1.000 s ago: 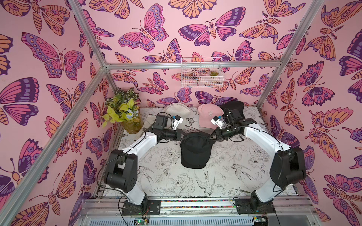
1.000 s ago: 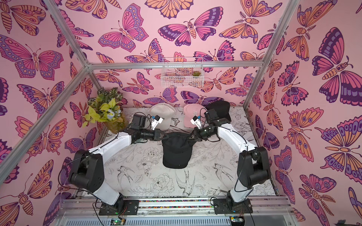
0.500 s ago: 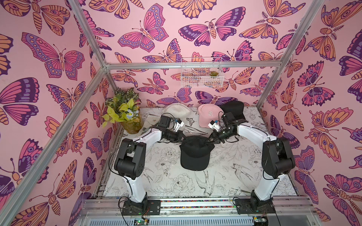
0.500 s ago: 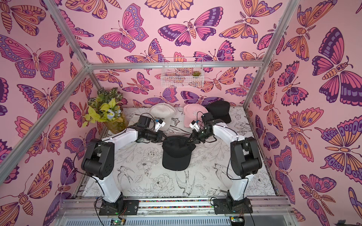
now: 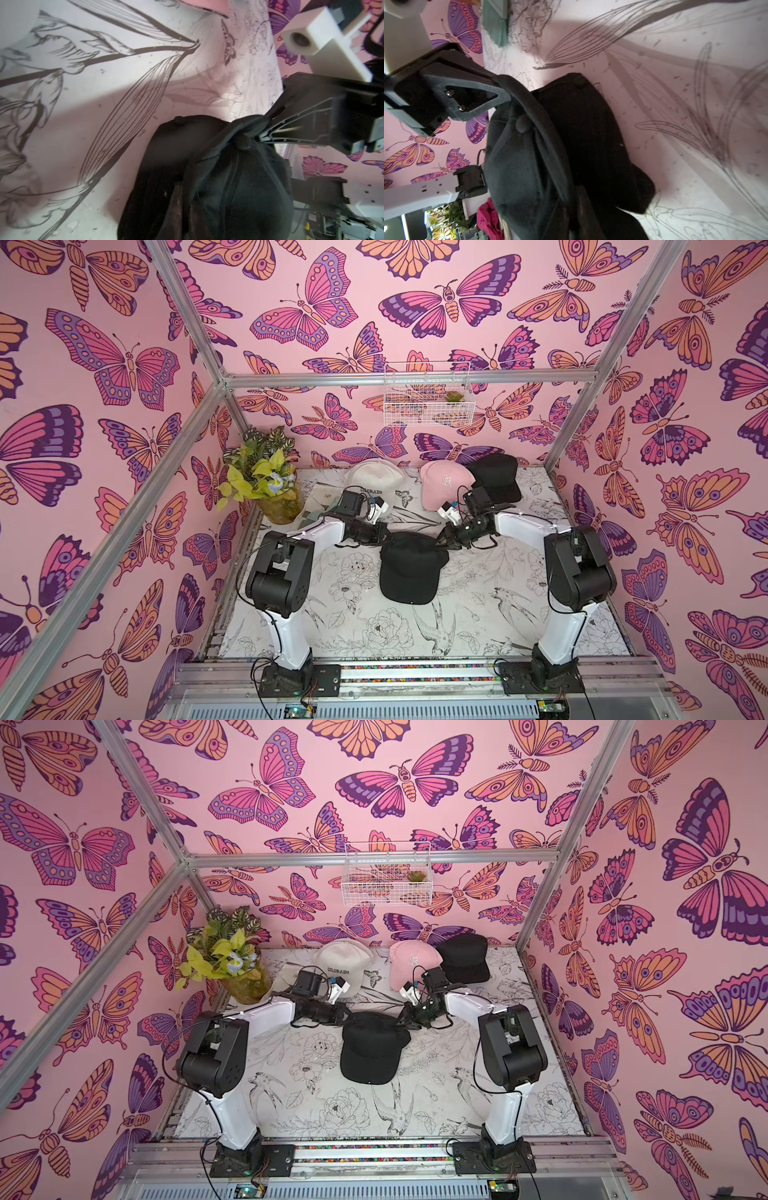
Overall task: Stack the baseball caps by color
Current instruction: Place the baseball cap on the baseball cap.
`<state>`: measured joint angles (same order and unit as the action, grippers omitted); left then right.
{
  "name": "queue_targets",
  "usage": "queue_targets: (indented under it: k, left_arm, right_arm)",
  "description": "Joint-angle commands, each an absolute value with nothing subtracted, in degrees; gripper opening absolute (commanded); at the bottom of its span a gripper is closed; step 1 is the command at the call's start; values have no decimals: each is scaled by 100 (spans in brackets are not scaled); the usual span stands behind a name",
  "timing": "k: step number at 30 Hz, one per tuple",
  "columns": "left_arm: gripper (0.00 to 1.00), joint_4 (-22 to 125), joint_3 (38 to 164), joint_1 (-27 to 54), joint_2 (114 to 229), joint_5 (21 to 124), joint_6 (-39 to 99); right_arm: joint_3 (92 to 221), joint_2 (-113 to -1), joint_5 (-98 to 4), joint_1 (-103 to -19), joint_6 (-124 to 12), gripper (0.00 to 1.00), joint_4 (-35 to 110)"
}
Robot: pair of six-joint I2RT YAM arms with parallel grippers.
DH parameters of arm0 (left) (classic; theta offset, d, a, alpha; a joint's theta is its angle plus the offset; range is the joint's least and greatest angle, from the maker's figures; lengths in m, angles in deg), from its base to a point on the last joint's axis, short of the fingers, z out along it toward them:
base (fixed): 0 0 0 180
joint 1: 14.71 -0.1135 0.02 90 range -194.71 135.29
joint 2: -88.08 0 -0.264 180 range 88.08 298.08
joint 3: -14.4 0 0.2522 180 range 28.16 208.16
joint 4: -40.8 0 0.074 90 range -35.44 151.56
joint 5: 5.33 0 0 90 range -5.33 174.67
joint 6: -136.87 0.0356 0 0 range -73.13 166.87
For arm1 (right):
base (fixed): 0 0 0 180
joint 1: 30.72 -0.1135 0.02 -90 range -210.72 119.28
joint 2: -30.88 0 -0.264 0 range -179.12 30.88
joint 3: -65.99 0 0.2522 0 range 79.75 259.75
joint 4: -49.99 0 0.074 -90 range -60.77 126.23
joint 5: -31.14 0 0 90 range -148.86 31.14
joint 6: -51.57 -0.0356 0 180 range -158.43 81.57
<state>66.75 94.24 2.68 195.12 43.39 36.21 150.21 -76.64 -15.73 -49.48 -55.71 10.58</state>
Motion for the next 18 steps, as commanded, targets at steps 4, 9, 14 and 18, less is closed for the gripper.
queue_targets:
  k: [4,9,14,18]
  left_arm:
    - [58,6466,9106,145,19237,5523,3137]
    - [89,6519,8652,129,18252,6541,2481]
    - [97,6549,7898,215,17288,6378,2019]
    - [99,6551,7291,423,16599,6322,1888]
  right_arm:
    - [14511,-6807,-3085,-4917,-5959,45,2107]
    - [13556,-5482,-3988,-4918,-6260,99,2898]
    - [12491,-4357,-3463,-5011,-6361,99,3273]
    - [12197,-3829,-3988,-5588,-5821,99,2612]
